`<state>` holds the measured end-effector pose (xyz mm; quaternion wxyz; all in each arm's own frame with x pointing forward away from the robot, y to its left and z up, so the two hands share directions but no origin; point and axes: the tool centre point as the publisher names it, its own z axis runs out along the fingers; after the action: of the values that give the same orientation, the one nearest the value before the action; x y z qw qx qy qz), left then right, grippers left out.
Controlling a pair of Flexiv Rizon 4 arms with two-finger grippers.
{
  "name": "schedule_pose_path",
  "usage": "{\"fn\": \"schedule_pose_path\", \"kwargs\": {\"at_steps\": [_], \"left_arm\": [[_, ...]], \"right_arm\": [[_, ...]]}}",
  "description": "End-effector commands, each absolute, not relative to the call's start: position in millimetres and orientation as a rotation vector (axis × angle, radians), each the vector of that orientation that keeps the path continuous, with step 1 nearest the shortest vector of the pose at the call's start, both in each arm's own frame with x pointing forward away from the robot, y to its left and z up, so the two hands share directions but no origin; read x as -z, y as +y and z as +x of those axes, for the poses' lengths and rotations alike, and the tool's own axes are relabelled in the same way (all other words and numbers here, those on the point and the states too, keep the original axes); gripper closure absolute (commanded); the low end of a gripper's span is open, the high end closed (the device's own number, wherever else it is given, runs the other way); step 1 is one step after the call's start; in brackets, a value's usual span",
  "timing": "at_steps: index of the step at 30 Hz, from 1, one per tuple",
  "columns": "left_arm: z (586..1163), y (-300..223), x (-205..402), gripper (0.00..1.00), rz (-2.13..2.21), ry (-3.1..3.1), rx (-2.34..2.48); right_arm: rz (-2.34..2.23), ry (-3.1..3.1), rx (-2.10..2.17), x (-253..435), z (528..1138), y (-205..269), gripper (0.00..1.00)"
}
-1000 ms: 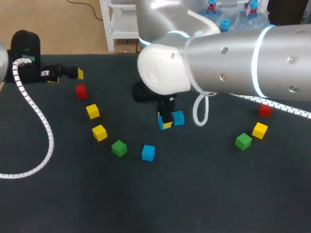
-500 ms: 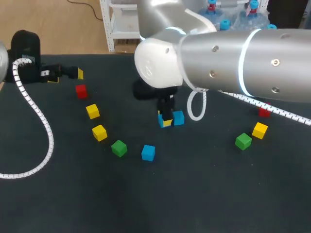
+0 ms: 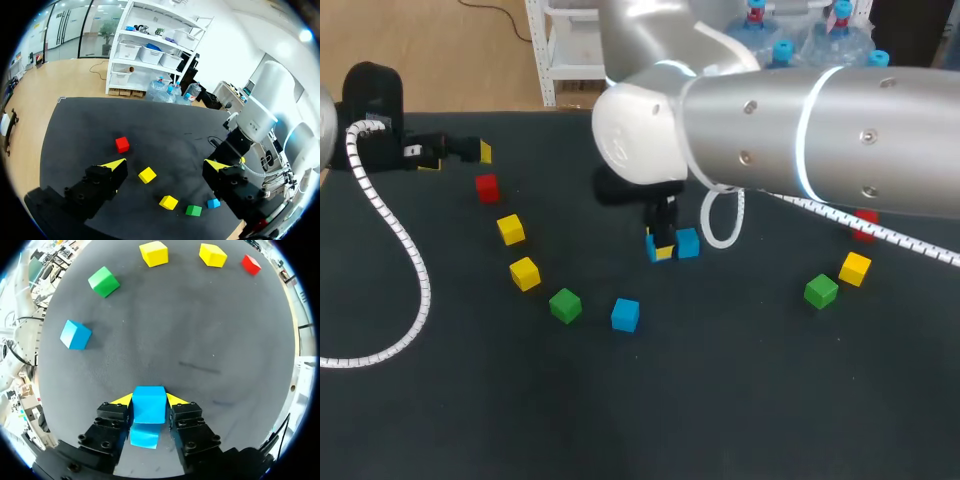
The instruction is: Place the blue cubes, place green cubes on the blue cubes, place the yellow cubes on the green cubes, then place the red cubes on the yellow cubes, and place purple cube on the red cubes.
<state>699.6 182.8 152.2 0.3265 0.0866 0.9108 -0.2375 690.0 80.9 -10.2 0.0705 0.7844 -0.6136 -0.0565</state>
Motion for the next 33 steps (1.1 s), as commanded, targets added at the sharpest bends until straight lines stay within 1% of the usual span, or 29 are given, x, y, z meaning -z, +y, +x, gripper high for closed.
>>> {"fn": "schedule_pose_path", "kwargs": {"at_steps": [1,15,23,24,26,27,28,29,33], "left_arm": [[699.7,184.3,-150.6,0.0,0.23,2.379,0.631],[699.7,184.3,-150.6,0.0,0.23,2.379,0.631],[699.7,184.3,-150.6,0.0,0.23,2.379,0.631],[699.7,184.3,-150.6,0.0,0.23,2.379,0.631],[699.7,184.3,-150.6,0.0,0.23,2.379,0.631],[699.7,184.3,-150.6,0.0,0.23,2.379,0.631],[699.7,184.3,-150.6,0.0,0.23,2.379,0.631],[699.7,184.3,-150.6,0.0,0.23,2.379,0.631],[699.7,184.3,-150.6,0.0,0.23,2.379,0.631]], "right_arm": [[2.359,-1.868,0.157,11.7,684.9,76.9,1.0],[2.313,-1.956,0.157,15.1,687.1,80.9,1.0],[2.282,-1.981,0.155,16.8,685.9,75.7,1.0],[2.281,-1.983,0.155,16.1,686.2,75.4,0.98],[2.283,-1.983,0.149,14.6,686.5,75.5,0.74],[2.284,-1.981,0.147,14.1,686.5,75.7,0.6],[2.285,-1.98,0.147,13.7,686.6,75.8,0.33],[2.288,-1.977,0.151,13.4,686.8,76.1,0.0],[2.294,-1.962,0.151,13.5,687.4,78.4,0.0]]}}
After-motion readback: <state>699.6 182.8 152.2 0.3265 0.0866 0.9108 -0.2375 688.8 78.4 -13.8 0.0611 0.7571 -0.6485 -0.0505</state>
